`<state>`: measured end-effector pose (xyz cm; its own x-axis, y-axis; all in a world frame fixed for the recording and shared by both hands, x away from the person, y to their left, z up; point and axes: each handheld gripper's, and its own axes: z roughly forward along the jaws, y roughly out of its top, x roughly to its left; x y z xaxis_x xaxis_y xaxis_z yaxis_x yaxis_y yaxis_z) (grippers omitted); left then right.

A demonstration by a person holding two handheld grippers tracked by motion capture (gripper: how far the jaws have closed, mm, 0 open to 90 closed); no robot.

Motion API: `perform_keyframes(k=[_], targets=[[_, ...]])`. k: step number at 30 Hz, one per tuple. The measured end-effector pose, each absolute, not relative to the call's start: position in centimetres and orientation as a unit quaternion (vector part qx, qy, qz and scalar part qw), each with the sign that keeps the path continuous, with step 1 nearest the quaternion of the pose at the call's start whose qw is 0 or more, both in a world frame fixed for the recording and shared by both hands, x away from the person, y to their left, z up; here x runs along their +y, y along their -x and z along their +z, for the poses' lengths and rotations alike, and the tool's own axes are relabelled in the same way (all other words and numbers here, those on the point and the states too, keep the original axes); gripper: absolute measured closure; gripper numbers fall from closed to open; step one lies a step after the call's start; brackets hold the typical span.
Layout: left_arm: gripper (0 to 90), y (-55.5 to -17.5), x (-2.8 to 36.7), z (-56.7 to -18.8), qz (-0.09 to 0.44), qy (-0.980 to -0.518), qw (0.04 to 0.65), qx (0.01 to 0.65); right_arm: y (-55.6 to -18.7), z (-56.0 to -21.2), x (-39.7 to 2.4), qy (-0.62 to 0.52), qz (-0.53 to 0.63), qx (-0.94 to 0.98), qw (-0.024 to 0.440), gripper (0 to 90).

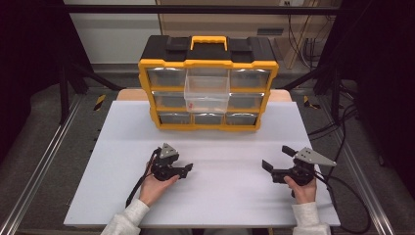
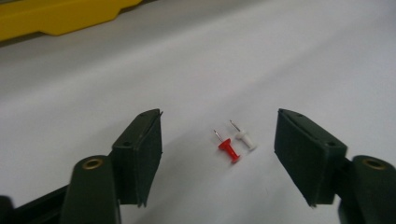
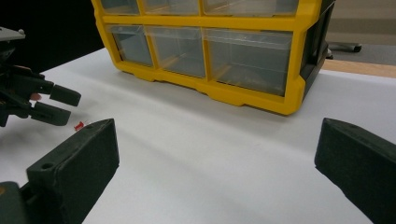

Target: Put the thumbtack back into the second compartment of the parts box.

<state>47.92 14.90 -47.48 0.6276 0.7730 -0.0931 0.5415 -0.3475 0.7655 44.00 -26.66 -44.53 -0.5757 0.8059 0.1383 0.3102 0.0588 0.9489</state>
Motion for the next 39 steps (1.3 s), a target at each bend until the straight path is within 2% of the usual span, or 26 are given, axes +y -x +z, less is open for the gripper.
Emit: perform_keyframes(k=[7,19,35,39], targets=[[48.1,-47.8,14.5,-47.8,0.138,-0.815,0.391,0.406,-44.0,-44.5,-26.7,-0.404,0.555,0.692,0.224,0.3],[65.3,-47.7,13.9,-48.2,0.138,-0.821,0.378,0.406,-44.0,-44.5,-26.7,-0.405,0.555,0.692,0.224,0.3],[82.2,-47.7,13.7,-48.3,0.157,-0.826,0.363,0.402,-44.0,-44.4,-26.8,-0.405,0.556,0.691,0.224,0.3],[83.7,-47.7,13.8,-48.3,0.152,-0.825,0.366,0.404,-44.0,-44.4,-26.8,-0.405,0.556,0.691,0.224,0.3]])
